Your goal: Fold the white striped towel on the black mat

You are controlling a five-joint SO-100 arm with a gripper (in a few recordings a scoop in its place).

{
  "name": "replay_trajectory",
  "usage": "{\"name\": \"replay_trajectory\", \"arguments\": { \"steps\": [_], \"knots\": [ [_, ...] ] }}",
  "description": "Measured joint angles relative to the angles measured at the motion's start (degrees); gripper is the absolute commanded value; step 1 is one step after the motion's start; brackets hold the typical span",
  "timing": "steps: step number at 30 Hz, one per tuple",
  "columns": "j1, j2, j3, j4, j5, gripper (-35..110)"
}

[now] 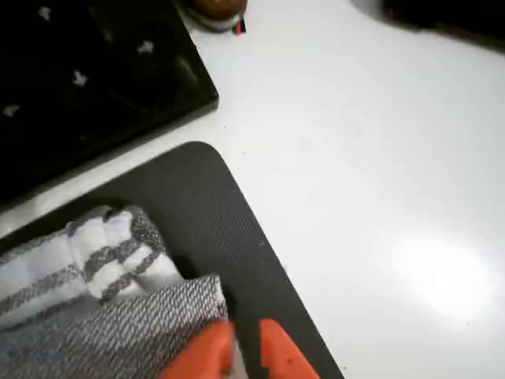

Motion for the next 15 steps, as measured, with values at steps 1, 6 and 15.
{"name": "replay_trajectory", "arguments": {
  "steps": [1,6,15],
  "knots": [
    [-0.4,0.0,0.2,-0.2,0.5,0],
    [-1.9,0.0,0.8,-0.4,3.0,0],
    [-2.1,1.8,0.8,1.0,4.2,17]
  ]
}}
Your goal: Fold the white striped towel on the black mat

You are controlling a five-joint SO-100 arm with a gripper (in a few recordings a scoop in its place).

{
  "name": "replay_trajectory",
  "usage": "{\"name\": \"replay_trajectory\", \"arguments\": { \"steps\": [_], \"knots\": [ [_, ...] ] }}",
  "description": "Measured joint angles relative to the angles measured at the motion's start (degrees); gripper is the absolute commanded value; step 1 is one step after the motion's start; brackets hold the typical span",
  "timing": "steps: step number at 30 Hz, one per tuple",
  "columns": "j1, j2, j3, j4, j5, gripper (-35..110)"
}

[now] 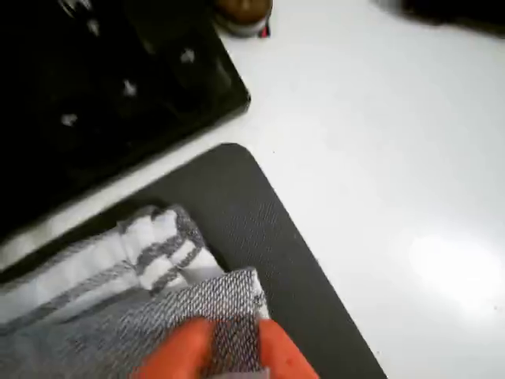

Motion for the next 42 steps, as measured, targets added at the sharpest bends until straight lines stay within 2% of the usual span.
{"name": "replay_trajectory", "arguments": {
  "steps": [9,15,20,35,40,42],
  "knots": [
    [2.5,0.3,3.0,0.3,-4.4,23],
    [1.4,-0.7,3.9,-2.6,-4.6,4],
    [-0.7,-0.7,3.8,-2.4,-2.8,0],
    [-1.8,4.0,-8.1,13.6,-2.5,4],
    [-1.8,4.6,-8.3,13.4,-2.4,7],
    [-1.8,4.7,-7.1,12.0,-2.7,3]
  ]
}}
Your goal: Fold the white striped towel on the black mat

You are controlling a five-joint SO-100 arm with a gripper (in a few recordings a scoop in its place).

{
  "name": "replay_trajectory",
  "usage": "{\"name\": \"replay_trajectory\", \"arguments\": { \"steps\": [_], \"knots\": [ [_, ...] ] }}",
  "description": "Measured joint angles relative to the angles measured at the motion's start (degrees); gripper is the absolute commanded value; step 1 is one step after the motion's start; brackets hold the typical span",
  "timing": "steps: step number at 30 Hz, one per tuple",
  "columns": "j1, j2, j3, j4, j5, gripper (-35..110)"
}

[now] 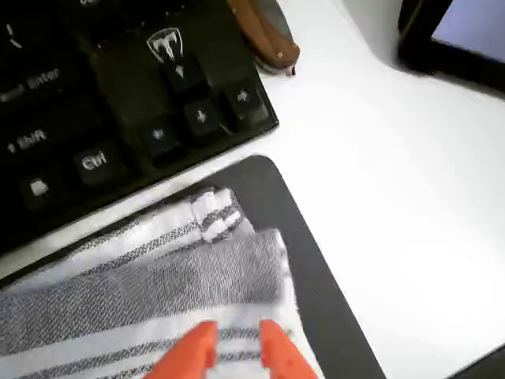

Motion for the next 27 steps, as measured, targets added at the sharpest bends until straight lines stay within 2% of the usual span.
{"name": "replay_trajectory", "arguments": {
  "steps": [5,9,17,27],
  "knots": [
    [0.0,-0.1,1.3,-1.7,-1.5,0],
    [0.0,-0.1,1.3,-2.1,-1.2,12],
    [0.5,-0.1,3.0,-2.5,-2.6,18],
    [2.9,-1.1,6.6,-4.8,-3.5,15]
  ]
}}
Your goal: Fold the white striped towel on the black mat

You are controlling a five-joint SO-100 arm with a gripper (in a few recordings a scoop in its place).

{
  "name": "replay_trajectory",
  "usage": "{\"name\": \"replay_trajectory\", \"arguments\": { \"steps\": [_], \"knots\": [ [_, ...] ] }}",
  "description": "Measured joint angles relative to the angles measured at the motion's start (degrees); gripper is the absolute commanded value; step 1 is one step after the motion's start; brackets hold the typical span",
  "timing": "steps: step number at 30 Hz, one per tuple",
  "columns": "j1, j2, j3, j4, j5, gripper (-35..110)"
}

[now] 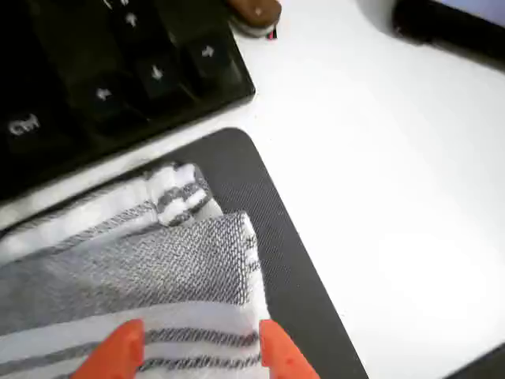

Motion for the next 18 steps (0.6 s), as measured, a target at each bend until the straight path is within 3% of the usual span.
{"name": "replay_trajectory", "arguments": {
  "steps": [6,18],
  "knots": [
    [-0.8,-2.0,2.5,-3.6,-0.1,1],
    [-3.4,-2.2,-4.7,0.4,1.4,0]
  ]
}}
